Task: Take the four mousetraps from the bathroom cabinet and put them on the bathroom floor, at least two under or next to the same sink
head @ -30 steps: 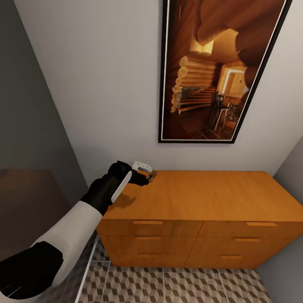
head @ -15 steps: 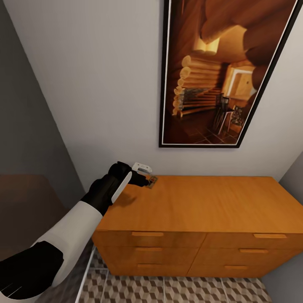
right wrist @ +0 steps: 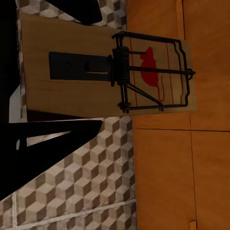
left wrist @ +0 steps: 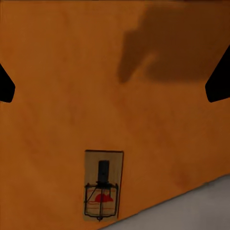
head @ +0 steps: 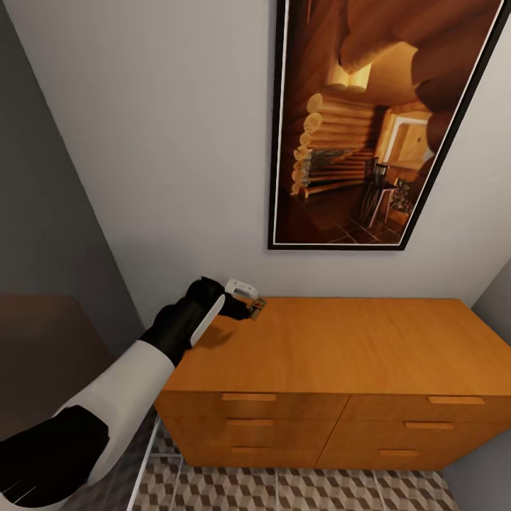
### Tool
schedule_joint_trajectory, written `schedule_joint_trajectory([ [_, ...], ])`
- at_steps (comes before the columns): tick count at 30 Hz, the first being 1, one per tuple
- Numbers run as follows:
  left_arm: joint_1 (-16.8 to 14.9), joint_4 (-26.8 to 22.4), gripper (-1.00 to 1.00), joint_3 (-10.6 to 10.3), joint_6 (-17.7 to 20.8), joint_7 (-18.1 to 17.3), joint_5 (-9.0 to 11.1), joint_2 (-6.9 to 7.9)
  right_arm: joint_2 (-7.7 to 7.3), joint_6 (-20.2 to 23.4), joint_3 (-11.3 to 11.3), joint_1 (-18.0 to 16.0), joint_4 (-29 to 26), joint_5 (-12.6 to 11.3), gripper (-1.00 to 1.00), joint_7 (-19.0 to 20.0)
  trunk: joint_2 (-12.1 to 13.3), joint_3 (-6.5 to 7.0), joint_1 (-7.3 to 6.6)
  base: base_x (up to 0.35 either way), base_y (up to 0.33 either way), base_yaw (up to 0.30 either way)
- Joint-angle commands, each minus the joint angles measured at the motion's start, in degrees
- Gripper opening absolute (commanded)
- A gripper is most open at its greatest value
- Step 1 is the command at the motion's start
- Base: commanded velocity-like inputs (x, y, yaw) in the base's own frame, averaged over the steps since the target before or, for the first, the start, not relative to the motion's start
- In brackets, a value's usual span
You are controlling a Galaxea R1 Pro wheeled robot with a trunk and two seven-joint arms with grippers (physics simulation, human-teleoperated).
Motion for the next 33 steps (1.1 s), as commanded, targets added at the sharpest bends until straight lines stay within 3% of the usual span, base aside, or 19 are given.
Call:
schedule_joint_trajectory([
  [1, -0.1, 0.2, 1.00, -0.4, 0.2, -0.1, 0.0, 0.01, 0.00, -0.2, 0.2, 0.0, 0.1, -0.6, -1.00, 0.4, -0.1, -0.12, 0.03, 0.000, 0.000, 0.000],
  [8, -0.1, 1.0, 1.00, -2.7, -1.1, -0.1, 0.0, -0.02, 0.01, -0.2, 0.2, 0.0, 0.1, -0.6, -1.00, 0.4, -0.1, -0.12, 0.03, 0.000, 0.000, 0.000],
  [33, -0.1, 1.1, 1.00, -3.1, -1.5, -0.2, 0.0, 0.00, 0.01, -0.2, 0.2, 0.0, 0.1, -0.6, -1.00, 0.5, -0.1, -0.12, 0.03, 0.000, 0.000, 0.000],
])
